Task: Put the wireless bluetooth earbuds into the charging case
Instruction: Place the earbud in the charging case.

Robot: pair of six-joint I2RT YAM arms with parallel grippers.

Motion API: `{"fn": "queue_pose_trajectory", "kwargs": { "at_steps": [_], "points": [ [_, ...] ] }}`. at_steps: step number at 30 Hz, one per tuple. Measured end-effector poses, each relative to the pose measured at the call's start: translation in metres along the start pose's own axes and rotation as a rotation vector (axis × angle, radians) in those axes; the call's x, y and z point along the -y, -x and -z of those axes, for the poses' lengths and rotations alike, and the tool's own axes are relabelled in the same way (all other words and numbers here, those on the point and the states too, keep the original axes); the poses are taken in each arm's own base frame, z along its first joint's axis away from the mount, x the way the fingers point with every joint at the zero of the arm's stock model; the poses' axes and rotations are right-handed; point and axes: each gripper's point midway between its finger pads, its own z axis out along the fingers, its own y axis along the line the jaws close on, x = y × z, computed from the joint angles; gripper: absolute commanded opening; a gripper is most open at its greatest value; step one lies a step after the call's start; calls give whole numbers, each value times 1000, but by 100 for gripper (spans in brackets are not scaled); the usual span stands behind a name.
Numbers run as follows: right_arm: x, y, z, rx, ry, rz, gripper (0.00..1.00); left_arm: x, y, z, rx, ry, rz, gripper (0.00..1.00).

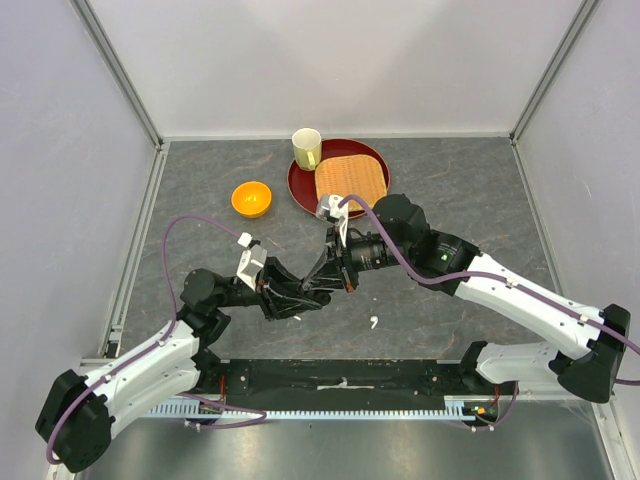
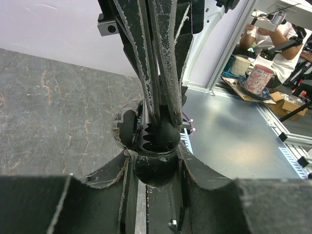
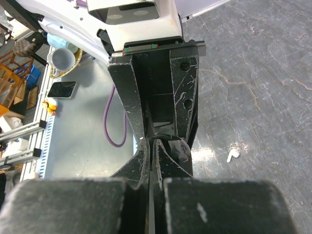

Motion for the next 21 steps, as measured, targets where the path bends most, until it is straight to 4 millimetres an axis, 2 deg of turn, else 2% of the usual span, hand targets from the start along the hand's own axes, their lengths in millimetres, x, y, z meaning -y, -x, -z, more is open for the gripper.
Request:
{"fn": "queue_pose_trajectory", "kwargs": {
  "at_steps": [21],
  "points": [
    [2, -2, -2, -4, -10, 76, 0, 3, -1, 0, -8, -15, 5, 2]
  ]
}}
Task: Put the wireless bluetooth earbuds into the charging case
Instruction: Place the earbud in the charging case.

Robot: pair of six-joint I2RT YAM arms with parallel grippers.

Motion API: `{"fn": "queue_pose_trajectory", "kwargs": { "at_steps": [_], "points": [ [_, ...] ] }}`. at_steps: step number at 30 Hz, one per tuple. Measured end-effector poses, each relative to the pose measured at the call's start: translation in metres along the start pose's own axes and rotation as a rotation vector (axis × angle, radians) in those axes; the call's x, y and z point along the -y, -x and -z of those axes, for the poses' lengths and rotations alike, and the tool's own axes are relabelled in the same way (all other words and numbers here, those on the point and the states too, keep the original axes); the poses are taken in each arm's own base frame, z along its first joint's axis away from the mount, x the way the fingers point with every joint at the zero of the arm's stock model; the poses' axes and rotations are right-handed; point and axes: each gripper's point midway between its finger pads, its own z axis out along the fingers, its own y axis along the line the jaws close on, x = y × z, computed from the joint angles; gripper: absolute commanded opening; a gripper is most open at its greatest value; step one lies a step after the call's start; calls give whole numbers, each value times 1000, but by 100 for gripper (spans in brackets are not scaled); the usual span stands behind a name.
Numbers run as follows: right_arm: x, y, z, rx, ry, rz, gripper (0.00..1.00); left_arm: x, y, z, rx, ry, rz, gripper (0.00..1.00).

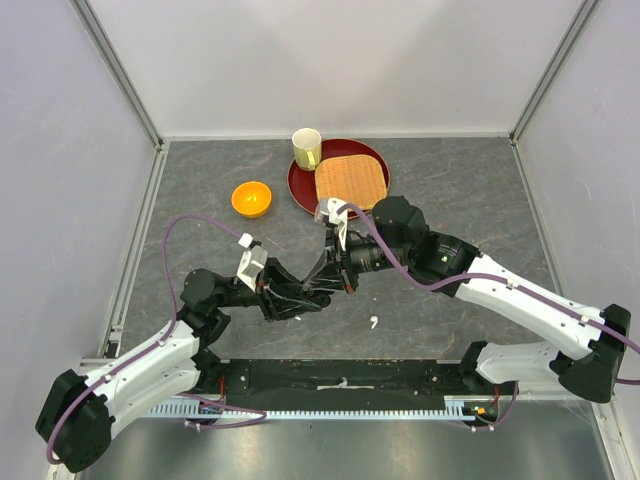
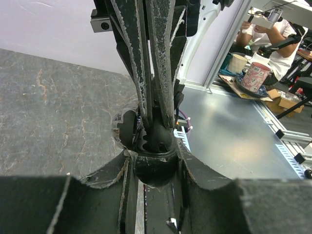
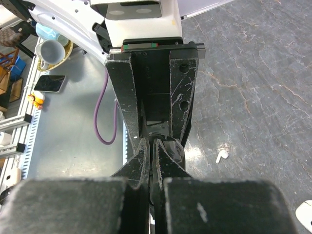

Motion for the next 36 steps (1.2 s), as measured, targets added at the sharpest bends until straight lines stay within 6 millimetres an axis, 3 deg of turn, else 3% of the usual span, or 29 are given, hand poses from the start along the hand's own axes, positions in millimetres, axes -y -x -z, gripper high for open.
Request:
{"fn": "queue_pose_trajectory", "kwargs": {
  "at_steps": [12, 23, 28, 31, 36],
  "points": [
    [1, -7, 1, -24, -15, 5, 1, 2, 3, -1, 9, -4, -10, 2],
    [1, -2, 5, -5, -29, 17, 28, -2, 13, 0, 55, 44, -28, 2],
    [3, -1, 7, -3, -50, 15, 35, -5, 17, 0, 71, 65, -30, 2],
    [4, -2, 7, -4, -57, 13, 35, -7, 17, 0, 73, 74, -27, 2],
    [6, -1, 7, 0, -72, 6, 20, -7, 18, 1, 77, 81, -27, 2]
  ]
}}
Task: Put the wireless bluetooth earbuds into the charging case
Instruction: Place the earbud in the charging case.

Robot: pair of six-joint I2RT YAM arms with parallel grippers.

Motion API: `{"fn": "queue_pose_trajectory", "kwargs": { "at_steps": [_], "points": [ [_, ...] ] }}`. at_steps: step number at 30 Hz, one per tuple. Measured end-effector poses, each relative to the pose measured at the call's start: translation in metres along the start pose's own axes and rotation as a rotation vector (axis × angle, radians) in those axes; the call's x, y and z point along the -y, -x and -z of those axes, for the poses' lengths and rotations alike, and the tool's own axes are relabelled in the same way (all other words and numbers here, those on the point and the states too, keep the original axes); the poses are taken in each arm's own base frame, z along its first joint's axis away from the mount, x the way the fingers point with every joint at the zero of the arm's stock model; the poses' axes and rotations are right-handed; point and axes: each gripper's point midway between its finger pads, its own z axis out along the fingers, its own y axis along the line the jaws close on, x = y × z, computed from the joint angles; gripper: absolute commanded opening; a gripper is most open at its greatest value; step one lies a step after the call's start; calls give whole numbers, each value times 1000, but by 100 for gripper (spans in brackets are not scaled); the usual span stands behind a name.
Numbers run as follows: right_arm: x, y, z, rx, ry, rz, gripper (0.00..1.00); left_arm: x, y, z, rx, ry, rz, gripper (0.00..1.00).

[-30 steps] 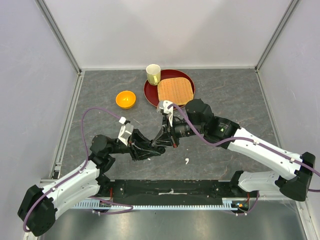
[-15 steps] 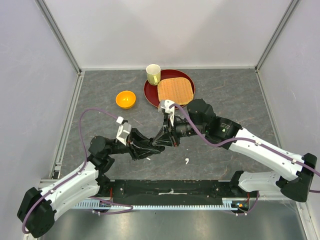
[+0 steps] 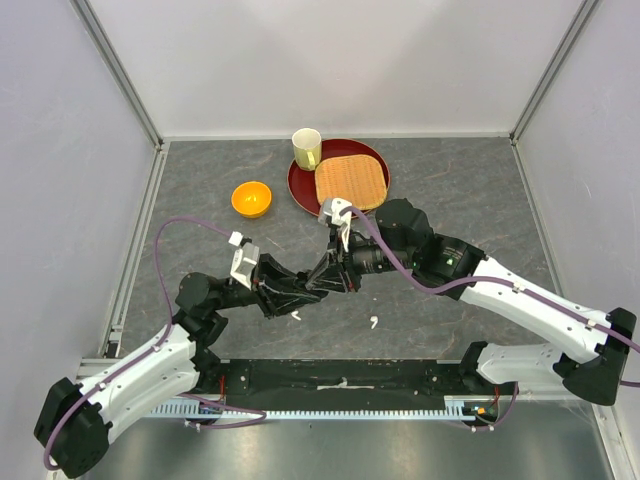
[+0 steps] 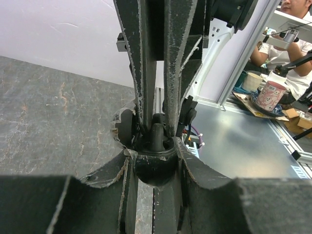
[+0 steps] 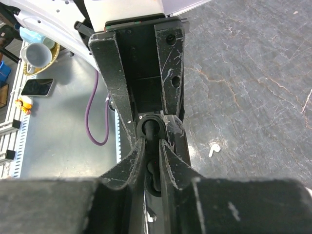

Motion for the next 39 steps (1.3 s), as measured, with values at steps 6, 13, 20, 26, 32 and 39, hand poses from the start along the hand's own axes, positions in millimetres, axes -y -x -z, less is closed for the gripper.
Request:
{"fn": "queue_pose_trajectory", "kwargs": {
  "at_steps": [6, 13, 20, 26, 32, 39],
  "points": [
    [2, -2, -2, -6, -4, -27, 25, -1, -2, 1, -6, 5, 7, 2],
    [4, 0, -4, 1, -16, -40, 43, -3, -3, 1, -9, 18, 11, 2],
    [1, 8, 1, 29, -30, -52, 63, -11, -6, 3, -4, 60, 4, 2],
    [2, 31, 18, 123, -104, -39, 81, -13, -7, 5, -9, 77, -14, 2],
    [22, 55, 47, 271, -302, -76, 87, -13, -4, 5, -1, 81, -34, 2],
    [58, 40, 48, 294, -473, -197, 88, -12, -2, 6, 4, 79, -47, 2]
  ]
}}
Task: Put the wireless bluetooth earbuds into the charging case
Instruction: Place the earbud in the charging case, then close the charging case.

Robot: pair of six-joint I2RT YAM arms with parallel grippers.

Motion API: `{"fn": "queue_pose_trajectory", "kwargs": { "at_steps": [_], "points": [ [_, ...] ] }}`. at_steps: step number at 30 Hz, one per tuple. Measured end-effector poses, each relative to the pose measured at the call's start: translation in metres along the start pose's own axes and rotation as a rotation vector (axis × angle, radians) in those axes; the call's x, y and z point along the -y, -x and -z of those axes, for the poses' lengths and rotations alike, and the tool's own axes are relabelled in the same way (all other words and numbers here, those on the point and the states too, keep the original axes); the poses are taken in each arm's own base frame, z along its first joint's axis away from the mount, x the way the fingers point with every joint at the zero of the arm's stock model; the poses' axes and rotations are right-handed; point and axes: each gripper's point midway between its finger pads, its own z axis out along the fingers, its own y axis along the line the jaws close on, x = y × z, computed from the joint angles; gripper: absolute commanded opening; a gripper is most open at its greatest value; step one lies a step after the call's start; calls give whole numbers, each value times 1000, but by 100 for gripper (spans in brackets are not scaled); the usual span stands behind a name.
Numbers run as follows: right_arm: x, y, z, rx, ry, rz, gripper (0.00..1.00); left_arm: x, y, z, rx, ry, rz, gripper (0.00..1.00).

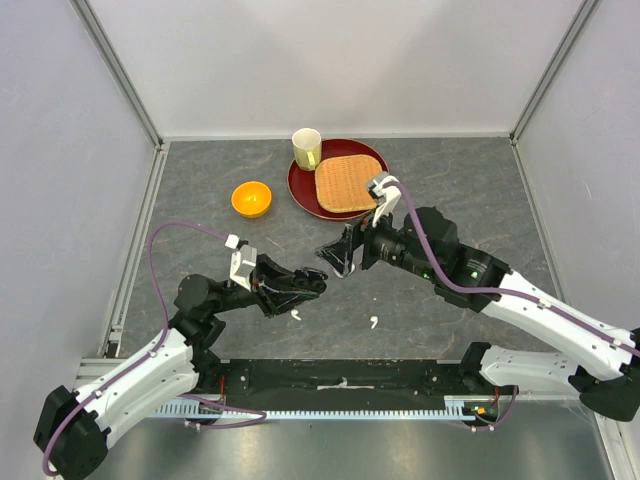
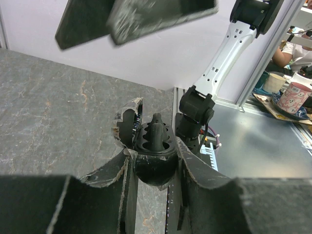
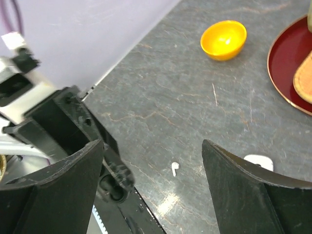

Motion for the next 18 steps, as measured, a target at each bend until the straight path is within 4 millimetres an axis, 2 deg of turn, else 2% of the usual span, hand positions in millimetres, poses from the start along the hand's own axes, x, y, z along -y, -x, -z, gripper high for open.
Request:
{"fn": "queue_pose_trajectory", "kwargs": {
  "at_steps": [6, 18],
  "points": [
    [23, -30, -19, -74, -103, -61, 88, 0, 0, 0, 0, 0, -1, 2],
    [28, -50, -25, -127, -114, -82, 89, 0, 1, 0, 3, 1, -3, 2]
  ]
}}
